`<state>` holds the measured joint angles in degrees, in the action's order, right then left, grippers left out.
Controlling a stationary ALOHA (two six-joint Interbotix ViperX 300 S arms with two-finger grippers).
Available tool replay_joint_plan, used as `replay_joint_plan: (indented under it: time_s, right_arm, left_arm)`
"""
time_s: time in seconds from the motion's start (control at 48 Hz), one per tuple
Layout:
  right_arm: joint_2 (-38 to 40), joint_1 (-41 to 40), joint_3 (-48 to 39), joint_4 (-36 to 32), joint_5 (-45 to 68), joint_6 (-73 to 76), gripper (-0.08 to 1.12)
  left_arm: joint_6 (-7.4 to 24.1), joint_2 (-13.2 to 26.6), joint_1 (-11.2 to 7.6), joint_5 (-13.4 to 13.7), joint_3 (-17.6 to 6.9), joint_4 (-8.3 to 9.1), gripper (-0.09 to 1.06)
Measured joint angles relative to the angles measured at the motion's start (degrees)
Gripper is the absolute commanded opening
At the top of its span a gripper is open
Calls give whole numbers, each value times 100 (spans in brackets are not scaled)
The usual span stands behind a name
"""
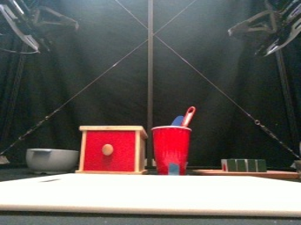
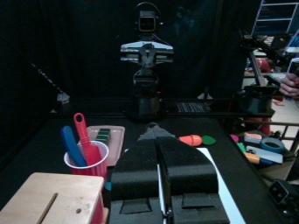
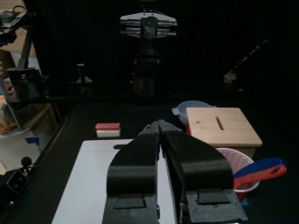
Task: Place sushi on board then cut the sushi with the knife then place the pieces on the plate
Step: Place the sushi on the board
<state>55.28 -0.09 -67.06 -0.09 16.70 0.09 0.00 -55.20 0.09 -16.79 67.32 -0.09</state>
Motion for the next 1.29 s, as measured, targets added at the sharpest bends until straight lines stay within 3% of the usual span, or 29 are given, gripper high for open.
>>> replay_joint_plan:
  time_s: [0.083, 0.312, 0.708, 0.896, 1.188, 1.292]
  right_arm:
    - [-26, 0, -62, 9, -35, 18, 2]
    - [-176, -246, -97, 316, -554, 176, 2]
    - [-422, -1775, 448, 448, -2927, 97, 9]
    - [-747, -2364, 580, 97, -3647, 79, 34]
    - [-1635, -2540, 712, -457, -3806, 70, 96]
    - [-1942, -2584, 826, -501, -3885, 62, 103]
  left_arm:
    - [26, 149, 9, -53, 9, -18, -4]
    - [44, 633, 44, -308, 9, 0, -3]
    - [44, 1468, 62, -817, -9, 9, -3]
    - [44, 1793, 105, -905, -105, 9, -3]
    - [44, 2232, 167, -914, -158, 9, -3]
    - [44, 2329, 167, -914, -158, 9, -3]
